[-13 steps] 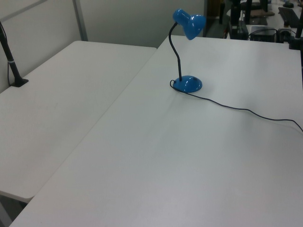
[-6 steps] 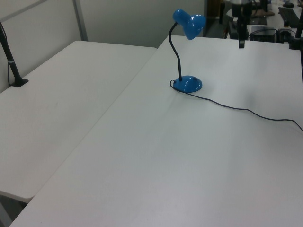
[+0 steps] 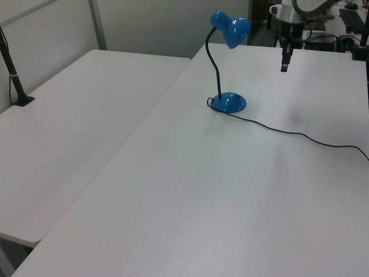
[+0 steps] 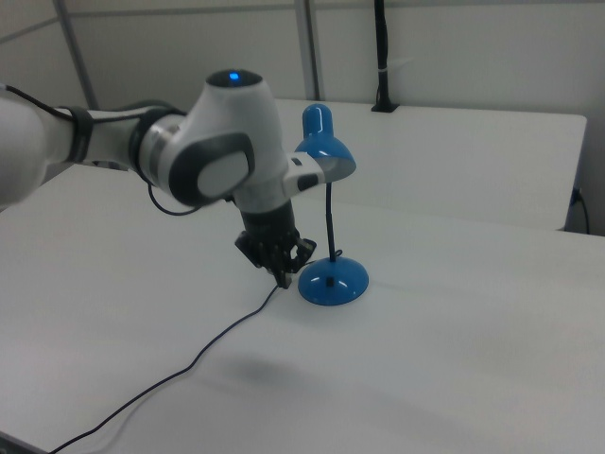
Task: Turn on the lamp
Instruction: 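Move the gripper down toward the switch on the blue lamp base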
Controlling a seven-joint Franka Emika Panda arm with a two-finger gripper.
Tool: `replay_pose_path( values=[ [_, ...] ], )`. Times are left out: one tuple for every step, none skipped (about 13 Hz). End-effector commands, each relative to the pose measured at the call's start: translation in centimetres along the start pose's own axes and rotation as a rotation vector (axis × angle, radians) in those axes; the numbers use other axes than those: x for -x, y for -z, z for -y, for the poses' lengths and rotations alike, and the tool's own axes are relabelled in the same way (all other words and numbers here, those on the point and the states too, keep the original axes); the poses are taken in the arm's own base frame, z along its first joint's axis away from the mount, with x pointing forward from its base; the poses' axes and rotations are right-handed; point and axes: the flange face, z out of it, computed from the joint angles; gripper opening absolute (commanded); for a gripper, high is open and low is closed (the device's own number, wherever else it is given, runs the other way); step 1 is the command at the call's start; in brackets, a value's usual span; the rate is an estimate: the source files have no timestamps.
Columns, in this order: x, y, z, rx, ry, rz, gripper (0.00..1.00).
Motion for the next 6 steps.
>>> replay_pose_path(
  values=[
    [1.8,-2.6,-1.7,-0.047,0.014,-0.170,0.00],
    [2.1,-3.6,-2.5,-0.046,0.012,-0.218,0.00],
    [2.0,-4.4,-2.7,-0.048,0.010,-0.241,0.00],
    [1.7,-5.4,-3.0,-0.048,0.001,-0.261,0.00],
    [1.2,-6.3,-3.0,-0.040,-0.003,-0.288,0.00],
    [0.9,-7.4,-3.3,-0.023,-0.016,-0.317,0.00]
  ],
)
